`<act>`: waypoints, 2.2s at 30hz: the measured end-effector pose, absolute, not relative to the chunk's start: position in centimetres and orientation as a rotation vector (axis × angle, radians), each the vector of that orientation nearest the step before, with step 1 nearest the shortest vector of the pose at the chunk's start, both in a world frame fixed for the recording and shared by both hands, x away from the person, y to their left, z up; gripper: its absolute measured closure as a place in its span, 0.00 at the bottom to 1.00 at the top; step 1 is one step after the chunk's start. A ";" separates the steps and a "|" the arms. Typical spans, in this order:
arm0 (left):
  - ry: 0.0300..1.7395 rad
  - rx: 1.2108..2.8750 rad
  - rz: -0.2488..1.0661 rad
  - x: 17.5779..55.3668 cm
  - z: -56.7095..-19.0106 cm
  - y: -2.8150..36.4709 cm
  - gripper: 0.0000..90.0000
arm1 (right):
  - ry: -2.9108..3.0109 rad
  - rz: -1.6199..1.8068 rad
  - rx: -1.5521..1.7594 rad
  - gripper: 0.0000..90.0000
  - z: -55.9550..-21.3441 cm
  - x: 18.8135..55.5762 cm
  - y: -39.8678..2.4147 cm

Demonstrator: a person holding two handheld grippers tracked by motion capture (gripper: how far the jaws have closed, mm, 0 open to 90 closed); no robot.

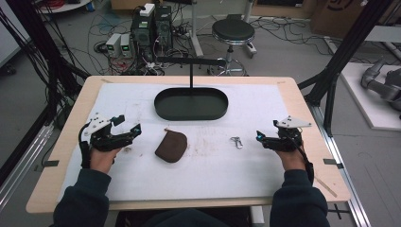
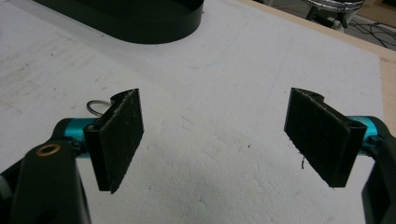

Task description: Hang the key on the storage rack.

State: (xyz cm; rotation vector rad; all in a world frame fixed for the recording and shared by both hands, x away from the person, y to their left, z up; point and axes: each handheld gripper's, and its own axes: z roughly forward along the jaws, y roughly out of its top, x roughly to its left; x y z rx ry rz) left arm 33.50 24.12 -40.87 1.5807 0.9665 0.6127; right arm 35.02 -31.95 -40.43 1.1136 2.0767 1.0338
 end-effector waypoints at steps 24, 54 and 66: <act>0.976 1.613 0.605 33.6 -41.3 24.0 0.24 | 2.175 1.056 1.034 0.22 -40.7 34.8 -28.3; 0.994 1.613 0.588 33.8 -41.6 24.1 0.26 | 2.448 0.827 0.850 0.87 -43.3 38.0 -25.3; 1.003 1.608 0.586 33.8 -41.7 24.4 0.26 | 2.444 0.853 0.925 0.86 -43.1 37.8 -26.8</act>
